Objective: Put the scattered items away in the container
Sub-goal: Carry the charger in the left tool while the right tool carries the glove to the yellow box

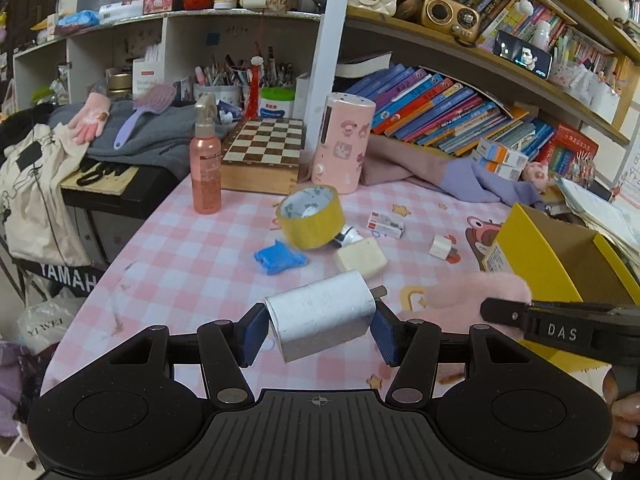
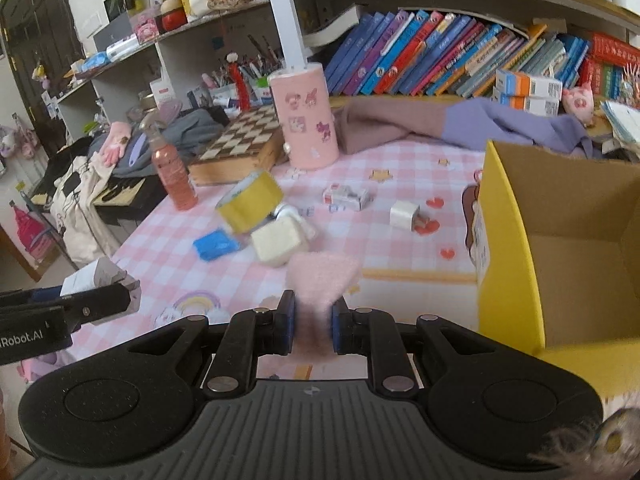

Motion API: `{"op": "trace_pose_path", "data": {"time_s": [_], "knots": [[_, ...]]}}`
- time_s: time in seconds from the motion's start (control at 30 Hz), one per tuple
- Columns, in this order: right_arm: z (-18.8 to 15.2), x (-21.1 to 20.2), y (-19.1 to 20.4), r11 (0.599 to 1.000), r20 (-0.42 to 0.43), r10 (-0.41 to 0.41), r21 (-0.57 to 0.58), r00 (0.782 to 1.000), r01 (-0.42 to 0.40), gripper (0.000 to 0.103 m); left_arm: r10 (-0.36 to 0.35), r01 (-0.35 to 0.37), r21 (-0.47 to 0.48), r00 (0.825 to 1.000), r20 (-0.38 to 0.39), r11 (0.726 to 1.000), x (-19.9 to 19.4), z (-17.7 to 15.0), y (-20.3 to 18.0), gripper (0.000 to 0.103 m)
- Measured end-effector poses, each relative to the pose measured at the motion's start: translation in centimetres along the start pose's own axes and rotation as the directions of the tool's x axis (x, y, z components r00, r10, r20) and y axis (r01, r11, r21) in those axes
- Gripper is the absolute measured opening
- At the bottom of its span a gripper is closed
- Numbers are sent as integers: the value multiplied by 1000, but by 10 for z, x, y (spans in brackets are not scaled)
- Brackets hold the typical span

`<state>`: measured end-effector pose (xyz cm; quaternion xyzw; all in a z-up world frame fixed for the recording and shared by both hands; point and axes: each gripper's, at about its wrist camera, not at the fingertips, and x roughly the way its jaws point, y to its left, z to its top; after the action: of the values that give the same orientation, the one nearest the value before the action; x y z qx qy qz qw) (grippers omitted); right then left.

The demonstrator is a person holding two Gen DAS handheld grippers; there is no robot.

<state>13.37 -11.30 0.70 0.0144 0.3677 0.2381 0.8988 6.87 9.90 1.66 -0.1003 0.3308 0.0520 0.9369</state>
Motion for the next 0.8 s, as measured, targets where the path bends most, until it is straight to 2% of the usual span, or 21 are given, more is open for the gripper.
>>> {"op": "trace_pose_path", "data": {"time_s": [0.5, 0.8], "knots": [[-56, -61, 7, 997, 11, -56, 52, 998, 56, 16, -88, 88, 51, 996, -7, 995, -45, -38, -11, 55], [-93, -95, 0, 985, -3, -123, 123, 992, 122, 16, -163, 167, 93, 986, -39, 982, -57, -57, -23, 55]]}}
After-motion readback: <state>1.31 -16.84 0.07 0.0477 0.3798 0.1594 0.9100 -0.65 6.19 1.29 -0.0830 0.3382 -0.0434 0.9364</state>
